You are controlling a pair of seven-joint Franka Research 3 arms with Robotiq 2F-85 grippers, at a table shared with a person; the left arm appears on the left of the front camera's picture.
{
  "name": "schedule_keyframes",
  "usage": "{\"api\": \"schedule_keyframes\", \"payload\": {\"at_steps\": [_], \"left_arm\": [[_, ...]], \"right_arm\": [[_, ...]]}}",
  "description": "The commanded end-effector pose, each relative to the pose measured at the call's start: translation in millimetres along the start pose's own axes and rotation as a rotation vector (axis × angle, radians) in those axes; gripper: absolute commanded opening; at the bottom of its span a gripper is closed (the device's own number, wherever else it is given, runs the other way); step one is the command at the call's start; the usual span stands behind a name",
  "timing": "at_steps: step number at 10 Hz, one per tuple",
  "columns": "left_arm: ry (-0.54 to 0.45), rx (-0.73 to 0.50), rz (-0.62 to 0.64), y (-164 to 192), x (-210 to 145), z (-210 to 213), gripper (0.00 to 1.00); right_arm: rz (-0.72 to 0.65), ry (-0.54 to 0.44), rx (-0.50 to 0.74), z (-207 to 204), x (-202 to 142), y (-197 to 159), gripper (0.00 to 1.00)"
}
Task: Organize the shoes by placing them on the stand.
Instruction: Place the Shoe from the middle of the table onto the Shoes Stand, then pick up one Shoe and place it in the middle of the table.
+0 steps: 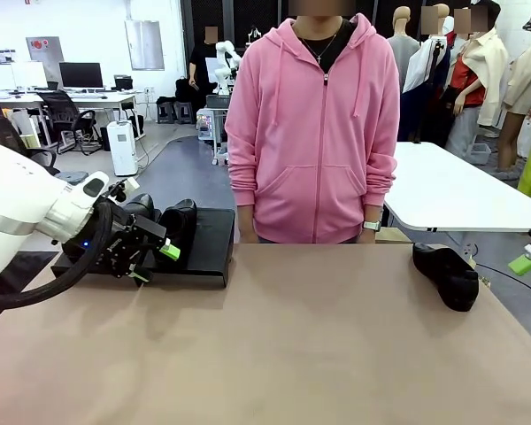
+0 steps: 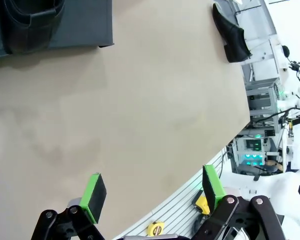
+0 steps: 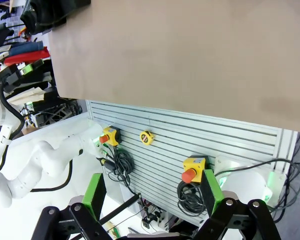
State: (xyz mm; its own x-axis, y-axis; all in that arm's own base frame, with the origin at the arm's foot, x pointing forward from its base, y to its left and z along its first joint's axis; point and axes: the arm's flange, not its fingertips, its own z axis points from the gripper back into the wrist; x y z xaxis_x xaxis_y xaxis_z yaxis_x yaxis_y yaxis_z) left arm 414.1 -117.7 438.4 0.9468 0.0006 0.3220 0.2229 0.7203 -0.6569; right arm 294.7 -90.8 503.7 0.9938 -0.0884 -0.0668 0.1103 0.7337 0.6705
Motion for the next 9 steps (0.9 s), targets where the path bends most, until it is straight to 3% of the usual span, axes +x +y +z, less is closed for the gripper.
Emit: {"api": "schedule_keyframes", "payload": {"at_steps": [1,9], "left_arm": [[-0.001,0.011,0.012,-4.4,-1.1,2.5,1.0],[-0.001,0.011,0.012,-4.4,-1.1,2.5,1.0]], "right_arm": [[-0.017,-0.008,0.028,0.6,0.2,4.8,1.0],[0.0,0.0,0.0,0.0,0.0,0.0,1.0]]}}
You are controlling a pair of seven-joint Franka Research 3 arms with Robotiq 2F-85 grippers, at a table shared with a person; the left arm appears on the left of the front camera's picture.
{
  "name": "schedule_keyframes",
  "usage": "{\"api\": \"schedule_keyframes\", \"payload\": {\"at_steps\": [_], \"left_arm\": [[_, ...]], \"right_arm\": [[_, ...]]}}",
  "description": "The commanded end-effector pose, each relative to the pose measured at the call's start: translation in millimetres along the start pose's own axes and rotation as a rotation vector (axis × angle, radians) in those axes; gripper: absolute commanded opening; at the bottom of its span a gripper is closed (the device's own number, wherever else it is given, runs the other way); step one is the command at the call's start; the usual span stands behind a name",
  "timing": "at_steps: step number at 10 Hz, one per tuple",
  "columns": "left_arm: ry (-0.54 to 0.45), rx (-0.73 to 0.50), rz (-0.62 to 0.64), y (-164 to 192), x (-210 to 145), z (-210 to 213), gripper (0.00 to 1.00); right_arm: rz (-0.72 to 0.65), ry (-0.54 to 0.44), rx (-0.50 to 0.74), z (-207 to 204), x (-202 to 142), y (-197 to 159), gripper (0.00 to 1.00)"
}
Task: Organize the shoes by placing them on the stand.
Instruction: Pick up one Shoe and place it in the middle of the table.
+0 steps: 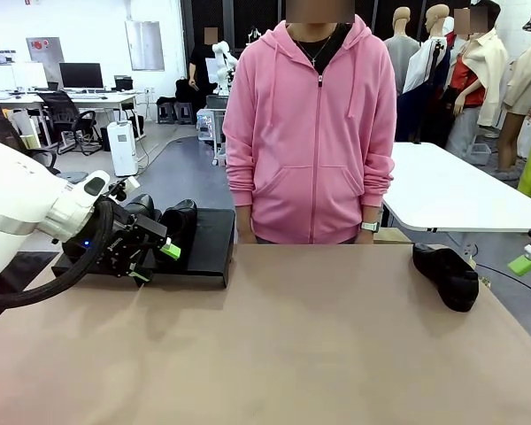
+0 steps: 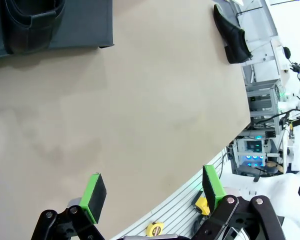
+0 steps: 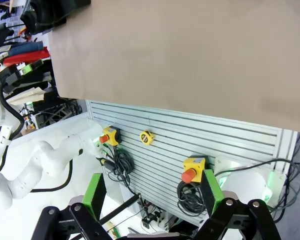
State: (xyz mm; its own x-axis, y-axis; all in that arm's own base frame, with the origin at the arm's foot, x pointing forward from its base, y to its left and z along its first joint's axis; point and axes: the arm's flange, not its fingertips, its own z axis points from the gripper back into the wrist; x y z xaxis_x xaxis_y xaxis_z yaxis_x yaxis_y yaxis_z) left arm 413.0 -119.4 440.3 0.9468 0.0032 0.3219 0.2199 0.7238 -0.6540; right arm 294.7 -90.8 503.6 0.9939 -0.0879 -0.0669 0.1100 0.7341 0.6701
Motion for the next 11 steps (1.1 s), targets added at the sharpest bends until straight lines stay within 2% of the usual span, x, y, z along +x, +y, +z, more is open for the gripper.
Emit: {"api": "schedule_keyframes", "payload": {"at_steps": [1,2,3,4,5,6,9,10,11], "left_arm": [[0.0,0.006,0.01,-1.7,-0.7,2.1,1.0],[0.0,0.006,0.01,-1.7,-0.7,2.1,1.0],[0.0,0.006,0.01,-1.7,-0.7,2.1,1.0],[0.0,0.006,0.01,-1.7,-0.7,2.1,1.0],[0.0,0.006,0.01,-1.7,-0.7,2.1,1.0],[0.0,0.006,0.01,-1.7,-0.7,2.1,1.0],[0.0,0.006,0.01,-1.7,-0.7,2.1,1.0],[0.0,0.006,0.01,-1.7,-0.7,2.1,1.0],[0.0,0.006,0.01,-1.7,-0.7,2.1,1.0]], "right_arm": [[-0.055,-0.117,-0.177,-4.8,23.7,11.8,1.0],[0.045,-0.035,-0.34,-23.6,74.5,29.4,1.0],[0.07,-0.062,-0.494,-32.6,127.6,35.2,1.0],[0.096,-0.09,-0.575,-48.9,170.4,40.3,1.0],[0.114,-0.127,-0.621,-59.9,198.3,39.5,1.0],[0.152,-0.162,-0.655,-66.5,219.1,36.4,1.0],[0.179,-0.127,-0.604,-81.6,204.1,44.1,1.0],[0.176,-0.132,-0.633,-85.1,228.4,32.9,1.0],[0.203,-0.091,-0.694,-91.2,239.7,30.5,1.0]]}}
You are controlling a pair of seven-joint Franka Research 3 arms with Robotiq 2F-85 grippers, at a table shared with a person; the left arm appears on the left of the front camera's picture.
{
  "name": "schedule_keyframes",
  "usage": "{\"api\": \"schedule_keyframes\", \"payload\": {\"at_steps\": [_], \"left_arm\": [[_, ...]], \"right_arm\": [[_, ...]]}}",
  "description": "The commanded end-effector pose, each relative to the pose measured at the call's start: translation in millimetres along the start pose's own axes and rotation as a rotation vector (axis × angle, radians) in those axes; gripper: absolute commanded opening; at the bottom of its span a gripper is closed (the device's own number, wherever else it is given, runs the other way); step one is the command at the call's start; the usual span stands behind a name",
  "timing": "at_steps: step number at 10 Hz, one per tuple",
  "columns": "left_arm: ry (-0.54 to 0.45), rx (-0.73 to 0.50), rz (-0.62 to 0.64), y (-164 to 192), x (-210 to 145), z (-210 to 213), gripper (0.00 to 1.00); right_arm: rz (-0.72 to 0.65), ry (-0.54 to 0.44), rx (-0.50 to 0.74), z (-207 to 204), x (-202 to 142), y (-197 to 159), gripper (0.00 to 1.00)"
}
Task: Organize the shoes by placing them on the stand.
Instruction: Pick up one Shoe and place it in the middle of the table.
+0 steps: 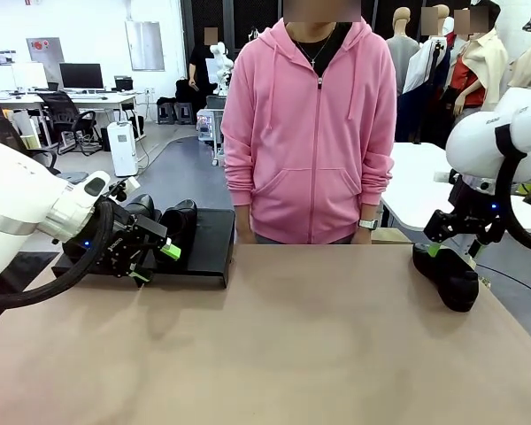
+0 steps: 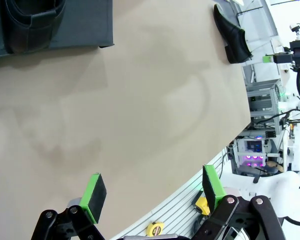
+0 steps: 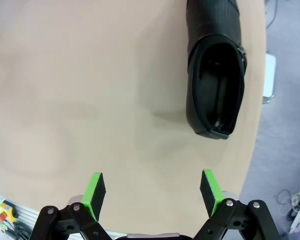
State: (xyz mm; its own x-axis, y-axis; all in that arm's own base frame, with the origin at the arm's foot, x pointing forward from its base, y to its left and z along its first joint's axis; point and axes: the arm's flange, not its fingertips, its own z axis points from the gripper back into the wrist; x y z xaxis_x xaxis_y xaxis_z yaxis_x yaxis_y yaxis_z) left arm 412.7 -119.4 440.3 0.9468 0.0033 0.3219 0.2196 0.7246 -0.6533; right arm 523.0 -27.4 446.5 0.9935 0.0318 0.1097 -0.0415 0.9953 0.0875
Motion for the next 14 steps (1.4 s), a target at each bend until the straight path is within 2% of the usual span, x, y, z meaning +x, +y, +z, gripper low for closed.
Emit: {"api": "schedule_keyframes", "payload": {"at_steps": [1,4,5,10,11,12,14], "left_arm": [[0.0,0.005,0.01,-1.6,-0.4,2.1,1.0],[0.0,0.005,0.01,-1.6,-0.4,2.1,1.0],[0.0,0.005,0.01,-1.6,-0.4,2.1,1.0],[0.0,0.005,0.01,-1.6,-0.4,2.1,1.0],[0.0,0.005,0.01,-1.6,-0.4,2.1,1.0],[0.0,0.005,0.01,-1.6,-0.4,2.1,1.0],[0.0,0.005,0.01,-1.6,-0.4,2.1,1.0]], "right_arm": [[0.042,0.011,-0.071,-16.7,41.5,-12.4,1.0],[-0.049,0.02,-0.035,-44.1,89.5,-29.2,1.0],[-0.064,0.062,0.029,-61.1,103.3,-37.0,1.0],[-0.191,0.202,0.058,-103.9,121.3,-53.9,1.0],[-0.18,0.206,0.057,-103.4,120.0,-55.1,0.4],[-0.181,0.197,0.06,-102.8,118.5,-53.1,0.0],[-0.18,0.184,0.053,-101.9,117.9,-51.4,0.0]]}}
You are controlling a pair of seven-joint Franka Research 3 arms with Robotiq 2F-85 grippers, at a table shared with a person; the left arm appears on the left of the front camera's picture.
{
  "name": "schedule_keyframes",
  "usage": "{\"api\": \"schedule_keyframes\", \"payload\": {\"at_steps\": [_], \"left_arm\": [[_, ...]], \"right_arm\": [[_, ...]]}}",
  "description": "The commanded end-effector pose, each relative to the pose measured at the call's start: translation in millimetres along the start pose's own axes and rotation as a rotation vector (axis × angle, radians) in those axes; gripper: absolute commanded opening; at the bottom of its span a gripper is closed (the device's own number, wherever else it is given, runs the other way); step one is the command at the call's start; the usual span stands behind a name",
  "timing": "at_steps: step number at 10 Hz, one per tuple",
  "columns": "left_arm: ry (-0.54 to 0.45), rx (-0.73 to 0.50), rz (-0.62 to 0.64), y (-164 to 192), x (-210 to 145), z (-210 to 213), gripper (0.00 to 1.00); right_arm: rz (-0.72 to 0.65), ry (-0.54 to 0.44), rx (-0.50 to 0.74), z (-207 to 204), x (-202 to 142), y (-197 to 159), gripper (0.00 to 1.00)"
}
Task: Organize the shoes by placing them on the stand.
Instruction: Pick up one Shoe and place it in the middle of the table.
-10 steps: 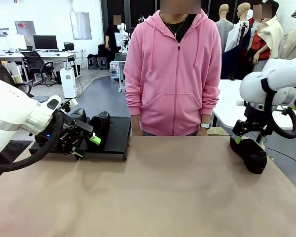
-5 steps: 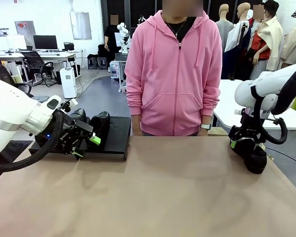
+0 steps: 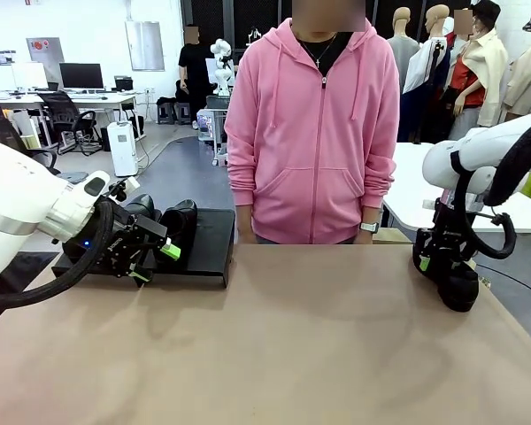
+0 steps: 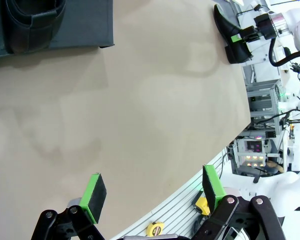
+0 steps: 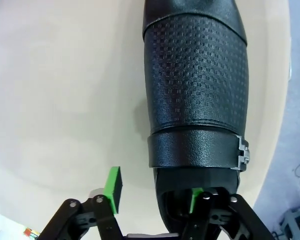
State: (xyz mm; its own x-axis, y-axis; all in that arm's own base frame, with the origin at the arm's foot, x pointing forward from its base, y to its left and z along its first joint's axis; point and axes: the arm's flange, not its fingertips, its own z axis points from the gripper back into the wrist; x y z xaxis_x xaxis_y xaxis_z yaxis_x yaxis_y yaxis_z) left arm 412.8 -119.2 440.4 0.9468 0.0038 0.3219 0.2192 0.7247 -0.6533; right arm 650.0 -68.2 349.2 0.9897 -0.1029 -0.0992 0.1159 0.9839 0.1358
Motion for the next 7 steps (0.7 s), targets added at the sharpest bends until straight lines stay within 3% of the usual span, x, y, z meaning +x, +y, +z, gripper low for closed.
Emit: {"api": "schedule_keyframes", "payload": {"at_steps": [1,7], "left_arm": [[0.001,0.005,0.01,-1.8,-0.5,1.9,1.0],[0.001,0.005,0.01,-1.8,-0.5,1.9,1.0]], "right_arm": [[-0.031,-0.014,0.003,4.7,1.8,3.6,0.0],[-0.042,-0.053,-0.03,12.9,-8.7,3.3,0.0]]}}
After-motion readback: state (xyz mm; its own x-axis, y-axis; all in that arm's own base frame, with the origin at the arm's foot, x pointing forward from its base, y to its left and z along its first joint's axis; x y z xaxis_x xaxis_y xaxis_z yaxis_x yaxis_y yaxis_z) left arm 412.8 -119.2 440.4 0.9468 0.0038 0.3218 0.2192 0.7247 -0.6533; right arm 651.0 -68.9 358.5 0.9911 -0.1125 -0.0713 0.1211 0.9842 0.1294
